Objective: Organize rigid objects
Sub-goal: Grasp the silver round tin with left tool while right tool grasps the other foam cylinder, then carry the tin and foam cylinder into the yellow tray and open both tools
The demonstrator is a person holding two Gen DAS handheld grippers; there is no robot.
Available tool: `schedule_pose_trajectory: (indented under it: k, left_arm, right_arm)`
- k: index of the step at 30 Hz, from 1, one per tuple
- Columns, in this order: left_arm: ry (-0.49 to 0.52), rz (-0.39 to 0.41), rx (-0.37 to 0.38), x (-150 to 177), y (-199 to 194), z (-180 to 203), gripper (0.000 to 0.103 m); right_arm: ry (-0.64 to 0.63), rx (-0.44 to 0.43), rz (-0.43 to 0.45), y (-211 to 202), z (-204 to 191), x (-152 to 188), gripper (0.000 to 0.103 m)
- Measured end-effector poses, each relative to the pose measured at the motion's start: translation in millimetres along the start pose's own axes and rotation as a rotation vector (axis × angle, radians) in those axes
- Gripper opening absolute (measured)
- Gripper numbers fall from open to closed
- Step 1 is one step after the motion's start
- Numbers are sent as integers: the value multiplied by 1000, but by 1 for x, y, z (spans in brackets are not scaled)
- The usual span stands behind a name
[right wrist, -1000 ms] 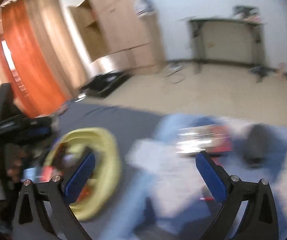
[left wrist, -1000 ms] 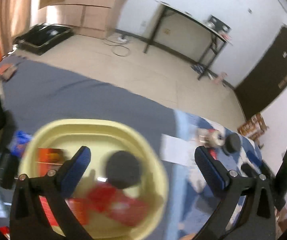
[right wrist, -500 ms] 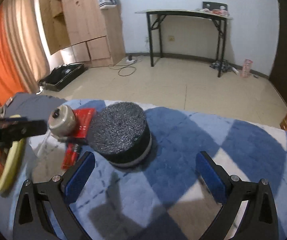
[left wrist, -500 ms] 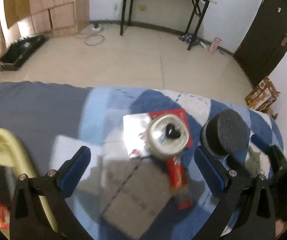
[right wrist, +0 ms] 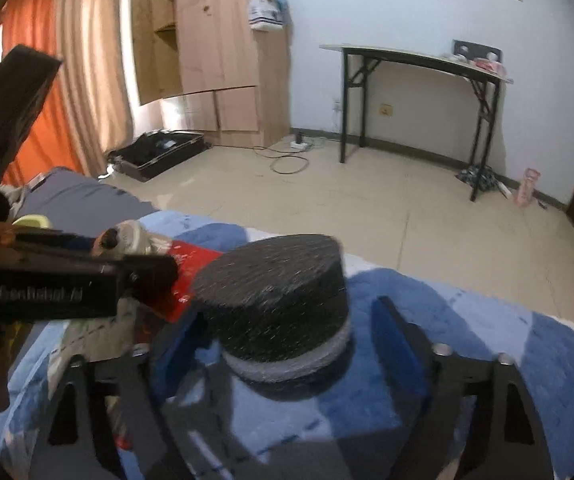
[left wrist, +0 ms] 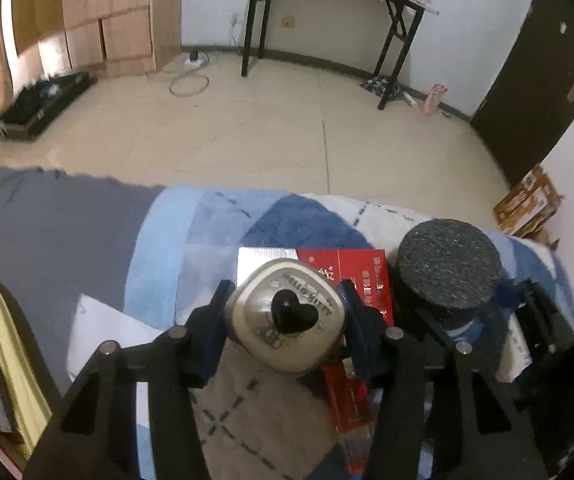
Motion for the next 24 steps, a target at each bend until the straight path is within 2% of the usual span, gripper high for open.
schedule_pose_trajectory:
  k: [4, 8, 11, 14, 20, 22, 24]
  left_arm:
    - [33, 12, 10, 0, -5, 2, 54]
    - [21, 27, 32, 1, -21, 2, 54]
    - [31, 50, 52, 3, -46, 2, 54]
    - [16, 100, 58, 9, -90, -14, 54]
    - [-36, 151, -43, 25, -192, -89, 54]
    - [-63, 161, -105, 38, -227, -128, 54]
    - [-99, 161, -137, 55, -247, -157, 54]
  right_arm:
    - [-21, 13, 24, 2, -1, 7, 69]
    - [90, -3, 81, -17, 22, 13, 69]
    - [129, -4, 106, -38, 35, 23, 69]
    - [135, -12, 123, -62, 37, 26, 69]
    - [90, -128, 166, -126, -24, 5, 69]
    - [53, -212, 143, -141, -68, -2, 69]
    - [19, -267, 105, -146, -105, -4, 69]
Point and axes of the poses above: each gripper's, at about its wrist camera, not at the fingertips, and y roughly the way its jaws point, z to its right, x to its underside, the point moved 9 cm from there along y, roughly the way its jaws point, and after that the axes turned 15 degrees about x, right-handed, at the moved point
